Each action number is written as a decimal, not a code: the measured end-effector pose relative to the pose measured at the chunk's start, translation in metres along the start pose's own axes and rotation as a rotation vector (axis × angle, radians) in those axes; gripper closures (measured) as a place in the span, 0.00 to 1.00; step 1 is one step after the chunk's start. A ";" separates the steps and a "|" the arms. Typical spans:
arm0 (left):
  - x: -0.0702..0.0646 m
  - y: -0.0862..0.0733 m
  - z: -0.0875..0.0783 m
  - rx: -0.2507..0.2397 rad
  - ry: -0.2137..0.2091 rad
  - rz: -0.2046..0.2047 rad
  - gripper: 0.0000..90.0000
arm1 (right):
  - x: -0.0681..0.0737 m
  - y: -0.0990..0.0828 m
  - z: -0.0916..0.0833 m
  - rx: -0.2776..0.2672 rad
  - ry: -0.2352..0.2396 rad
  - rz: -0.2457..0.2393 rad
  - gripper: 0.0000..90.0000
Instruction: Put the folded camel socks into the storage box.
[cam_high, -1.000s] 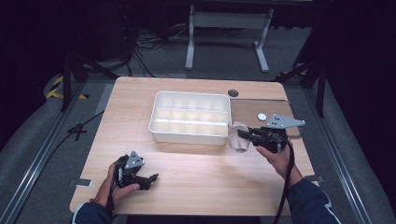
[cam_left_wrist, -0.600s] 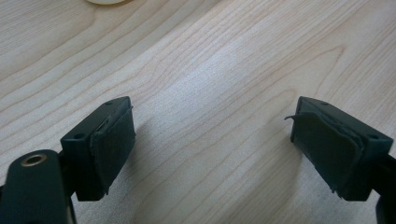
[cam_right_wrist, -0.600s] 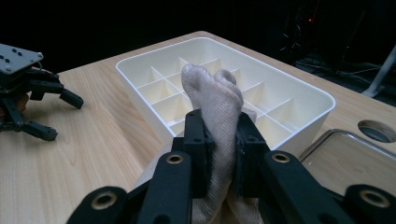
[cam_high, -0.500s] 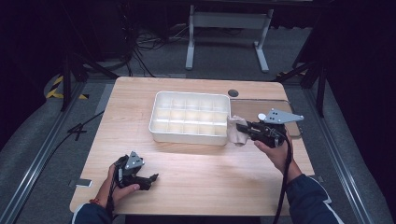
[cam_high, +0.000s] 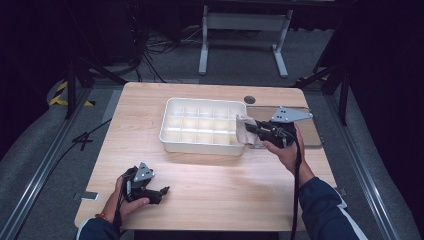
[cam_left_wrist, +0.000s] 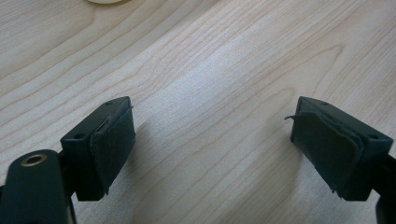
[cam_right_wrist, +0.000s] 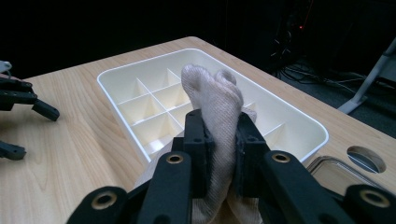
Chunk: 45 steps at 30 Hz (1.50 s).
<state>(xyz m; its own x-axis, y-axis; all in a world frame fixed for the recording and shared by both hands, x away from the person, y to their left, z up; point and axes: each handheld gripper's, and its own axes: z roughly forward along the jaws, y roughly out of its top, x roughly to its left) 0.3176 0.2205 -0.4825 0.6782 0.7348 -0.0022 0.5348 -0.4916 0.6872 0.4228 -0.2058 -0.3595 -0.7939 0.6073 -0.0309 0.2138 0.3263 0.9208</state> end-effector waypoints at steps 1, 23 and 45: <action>0.000 0.000 0.000 0.001 0.000 0.000 0.15 | 0.000 0.000 0.002 0.005 -0.004 -0.001 0.87; 0.000 -0.001 0.000 0.002 -0.011 -0.001 0.15 | -0.007 0.002 0.045 0.057 -0.032 -0.004 0.87; 0.000 -0.001 -0.001 0.001 -0.005 0.004 0.15 | 0.014 0.003 0.099 0.119 -0.015 -0.019 0.87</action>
<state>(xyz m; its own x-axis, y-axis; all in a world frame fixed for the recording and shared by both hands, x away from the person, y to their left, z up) 0.3168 0.2208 -0.4825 0.6832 0.7303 -0.0030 0.5325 -0.4954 0.6863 0.4681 -0.1248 -0.3958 -0.7899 0.6108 -0.0551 0.2652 0.4213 0.8673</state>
